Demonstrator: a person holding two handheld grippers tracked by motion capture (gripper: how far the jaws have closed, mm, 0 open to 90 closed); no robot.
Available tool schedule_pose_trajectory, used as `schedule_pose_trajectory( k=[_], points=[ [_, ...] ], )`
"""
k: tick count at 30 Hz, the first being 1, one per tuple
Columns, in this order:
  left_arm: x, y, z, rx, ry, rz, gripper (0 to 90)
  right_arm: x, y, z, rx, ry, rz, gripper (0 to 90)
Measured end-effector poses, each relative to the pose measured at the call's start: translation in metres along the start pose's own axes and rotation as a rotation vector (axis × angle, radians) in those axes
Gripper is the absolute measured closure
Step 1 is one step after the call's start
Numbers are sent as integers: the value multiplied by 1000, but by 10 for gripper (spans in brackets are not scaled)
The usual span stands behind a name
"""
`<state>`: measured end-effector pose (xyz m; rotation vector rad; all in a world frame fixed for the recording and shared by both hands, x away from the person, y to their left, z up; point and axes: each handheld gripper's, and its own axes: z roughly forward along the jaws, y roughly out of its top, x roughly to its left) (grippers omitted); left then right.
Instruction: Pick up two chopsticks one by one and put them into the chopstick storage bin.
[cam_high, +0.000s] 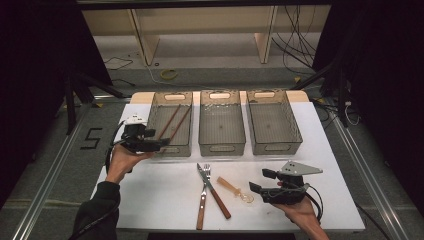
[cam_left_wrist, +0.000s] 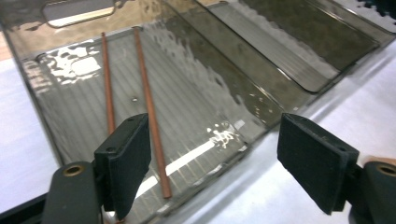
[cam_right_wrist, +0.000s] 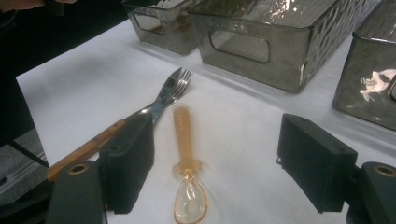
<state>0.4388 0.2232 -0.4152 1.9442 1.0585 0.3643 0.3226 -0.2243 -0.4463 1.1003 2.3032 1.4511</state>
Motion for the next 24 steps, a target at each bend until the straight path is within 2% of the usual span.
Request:
schedule_pose_trajectory(
  k=[2, 4, 8, 15, 24],
  points=[
    [-2, -3, 1, 6, 1, 12, 228, 0, 2, 2, 8, -1, 2, 281],
    [-5, -6, 0, -12, -15, 1, 227, 0, 5, 5, 18, -1, -3, 280],
    [-10, -11, -1, -30, -28, 10, 221, 1, 11, 12, 38, -3, -9, 280],
    [-20, -26, -5, -41, -57, -1, 214, 1, 23, 24, 84, 1, -28, 289],
    [-36, -45, -7, -47, -81, 12, 202, 12, 31, 47, 189, 25, -105, 306]
  ],
)
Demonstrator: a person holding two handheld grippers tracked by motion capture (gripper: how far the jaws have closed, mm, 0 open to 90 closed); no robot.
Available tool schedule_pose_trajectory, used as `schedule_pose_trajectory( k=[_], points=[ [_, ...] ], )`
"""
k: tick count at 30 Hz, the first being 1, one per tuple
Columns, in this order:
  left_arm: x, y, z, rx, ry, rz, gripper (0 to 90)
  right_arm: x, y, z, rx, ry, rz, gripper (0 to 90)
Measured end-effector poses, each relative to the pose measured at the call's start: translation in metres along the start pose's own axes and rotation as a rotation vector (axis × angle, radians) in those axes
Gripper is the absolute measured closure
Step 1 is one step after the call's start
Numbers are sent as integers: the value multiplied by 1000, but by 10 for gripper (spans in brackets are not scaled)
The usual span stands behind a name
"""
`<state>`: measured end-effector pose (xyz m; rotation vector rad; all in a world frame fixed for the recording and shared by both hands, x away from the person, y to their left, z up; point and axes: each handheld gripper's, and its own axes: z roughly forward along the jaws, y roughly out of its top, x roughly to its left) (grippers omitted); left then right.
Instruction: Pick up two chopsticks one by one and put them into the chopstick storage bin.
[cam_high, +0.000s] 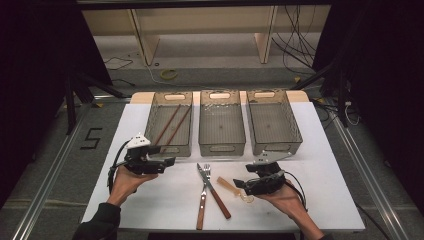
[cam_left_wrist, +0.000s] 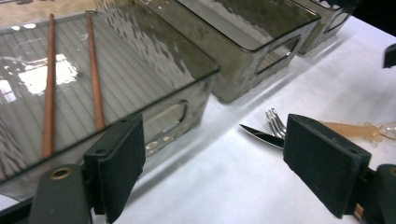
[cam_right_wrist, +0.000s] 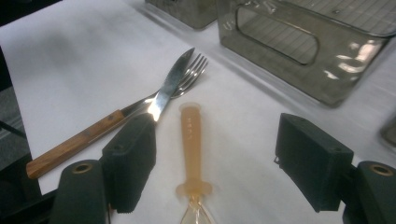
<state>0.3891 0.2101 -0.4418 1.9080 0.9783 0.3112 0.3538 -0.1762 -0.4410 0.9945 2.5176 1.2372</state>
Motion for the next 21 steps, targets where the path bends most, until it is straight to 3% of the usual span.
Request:
schedule_pose_trajectory(
  k=[7, 9, 21],
  points=[
    [-13, -6, -3, -31, -6, 5, 202, 3, 7, 12, 50, 18, -30, 324],
    [-18, -8, -4, -29, 2, 26, 202, 3, 9, 15, 64, 26, -39, 327],
    [-31, -19, -4, -47, -23, 23, 202, 0, 11, 27, 117, 32, -46, 342]
  ],
)
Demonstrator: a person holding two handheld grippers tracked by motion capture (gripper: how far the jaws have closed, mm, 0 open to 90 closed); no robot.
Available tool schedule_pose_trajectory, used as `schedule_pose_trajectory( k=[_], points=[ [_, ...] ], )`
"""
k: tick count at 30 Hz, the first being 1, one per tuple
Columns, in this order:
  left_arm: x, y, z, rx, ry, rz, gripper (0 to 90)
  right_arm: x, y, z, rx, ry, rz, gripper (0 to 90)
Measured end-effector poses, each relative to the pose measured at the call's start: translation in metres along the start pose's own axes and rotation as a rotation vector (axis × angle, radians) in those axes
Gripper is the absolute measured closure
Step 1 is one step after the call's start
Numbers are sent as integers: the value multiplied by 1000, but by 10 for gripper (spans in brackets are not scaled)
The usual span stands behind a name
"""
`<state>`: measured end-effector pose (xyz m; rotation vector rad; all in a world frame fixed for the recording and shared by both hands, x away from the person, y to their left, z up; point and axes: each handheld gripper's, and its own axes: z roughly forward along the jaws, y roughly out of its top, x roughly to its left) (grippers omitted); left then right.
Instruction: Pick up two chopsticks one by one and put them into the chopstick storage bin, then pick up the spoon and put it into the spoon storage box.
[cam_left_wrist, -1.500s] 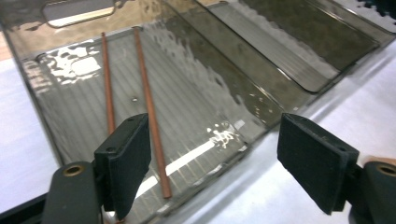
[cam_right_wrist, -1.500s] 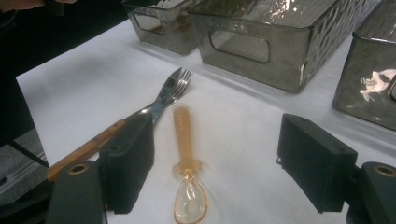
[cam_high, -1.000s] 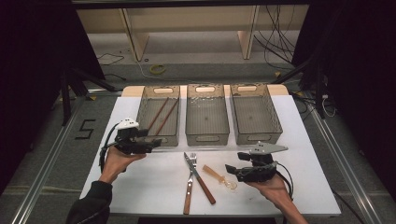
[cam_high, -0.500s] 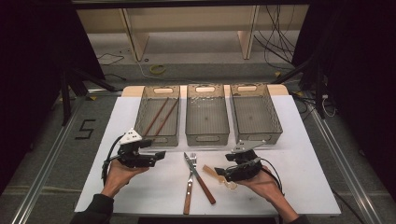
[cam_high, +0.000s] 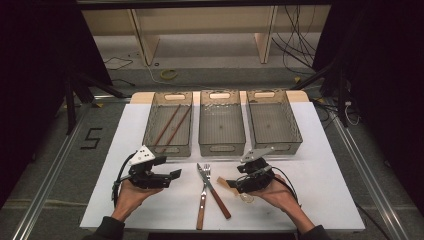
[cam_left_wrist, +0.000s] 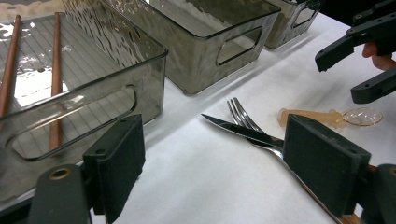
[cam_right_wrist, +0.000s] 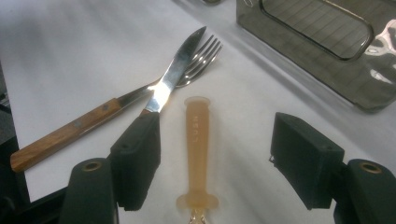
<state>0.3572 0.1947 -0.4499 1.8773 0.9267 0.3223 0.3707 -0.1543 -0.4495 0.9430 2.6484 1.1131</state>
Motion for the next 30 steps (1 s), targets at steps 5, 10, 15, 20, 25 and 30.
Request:
schedule_pose_trajectory(
  k=[5, 10, 15, 20, 25, 30],
  points=[
    [-1, -3, 0, -4, 6, -11, 203, -1, 2, 5, 28, 6, -8, 352],
    [-3, -7, -1, -5, 11, -5, 204, -1, 5, 8, 53, 13, -16, 374],
    [-5, -9, -2, -16, 22, 2, 204, -2, 5, 13, 81, 23, -27, 422],
    [-6, -13, -1, -19, 20, -12, 204, -4, 7, 18, 107, 27, -34, 465],
    [-11, -13, -3, -31, 9, -5, 204, -3, 10, 21, 136, 38, -48, 508],
    [-12, -15, -3, -33, 13, 8, 203, 1, 13, 28, 183, 31, -73, 561]
  ],
)
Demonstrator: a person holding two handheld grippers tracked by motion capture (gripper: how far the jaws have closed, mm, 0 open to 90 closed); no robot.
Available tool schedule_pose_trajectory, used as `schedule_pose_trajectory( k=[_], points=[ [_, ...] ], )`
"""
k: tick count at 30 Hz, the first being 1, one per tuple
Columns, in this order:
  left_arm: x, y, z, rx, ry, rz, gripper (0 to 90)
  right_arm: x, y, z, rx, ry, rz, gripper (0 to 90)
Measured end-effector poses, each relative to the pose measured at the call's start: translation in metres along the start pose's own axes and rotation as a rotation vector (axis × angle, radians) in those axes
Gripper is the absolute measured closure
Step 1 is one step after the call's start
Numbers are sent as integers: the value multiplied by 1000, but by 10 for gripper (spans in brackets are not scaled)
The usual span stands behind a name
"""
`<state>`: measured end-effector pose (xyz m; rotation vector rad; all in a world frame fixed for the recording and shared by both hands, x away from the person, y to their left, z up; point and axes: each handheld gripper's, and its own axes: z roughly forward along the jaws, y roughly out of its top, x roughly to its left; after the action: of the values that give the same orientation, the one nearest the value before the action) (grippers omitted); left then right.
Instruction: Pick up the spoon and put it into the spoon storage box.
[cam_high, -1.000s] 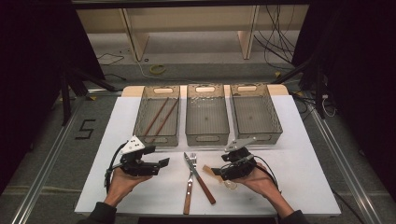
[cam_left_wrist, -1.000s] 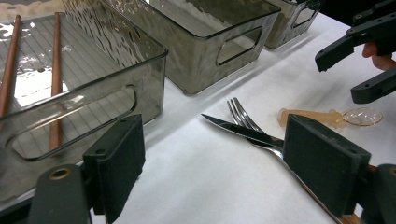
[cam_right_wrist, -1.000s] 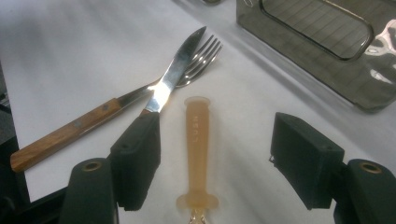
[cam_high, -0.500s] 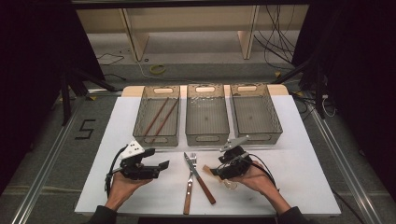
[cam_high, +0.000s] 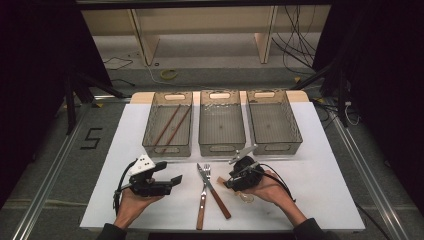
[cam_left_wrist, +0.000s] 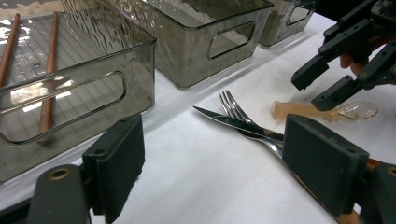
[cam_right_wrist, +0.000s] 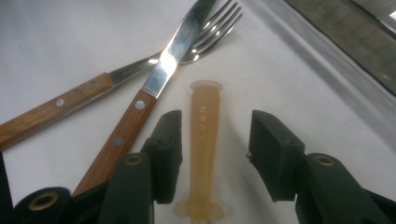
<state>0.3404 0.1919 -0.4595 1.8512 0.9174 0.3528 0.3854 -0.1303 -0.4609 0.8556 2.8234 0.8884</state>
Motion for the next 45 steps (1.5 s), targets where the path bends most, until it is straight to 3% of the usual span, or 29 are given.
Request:
schedule_pose_trajectory(
  k=[4, 12, 17, 24, 27, 31, 40, 45],
  points=[
    [-2, -1, -1, -11, -4, 3, 203, 3, 1, 5, 34, 9, -22, 598],
    [-6, -4, -1, -5, 4, 28, 203, 8, 2, 13, 97, -24, -38, 668],
    [-6, -6, 2, 5, -1, 36, 204, 9, 1, 13, 101, -41, -49, 733],
    [-6, -6, 4, 7, 4, 49, 206, 10, 1, 13, 101, -51, -61, 757],
    [-6, -6, 4, 6, 5, 49, 207, 11, 1, 11, 91, -58, -75, 760],
    [-5, -6, 4, 3, 8, 44, 207, 9, 1, 6, 73, -58, -56, 763],
    [-4, -6, 4, -3, 14, 45, 208, 0, 1, -11, -48, -59, -12, 766],
    [-4, -6, 5, -6, 14, 46, 208, -1, 1, -15, -86, -70, 1, 766]
  ],
)
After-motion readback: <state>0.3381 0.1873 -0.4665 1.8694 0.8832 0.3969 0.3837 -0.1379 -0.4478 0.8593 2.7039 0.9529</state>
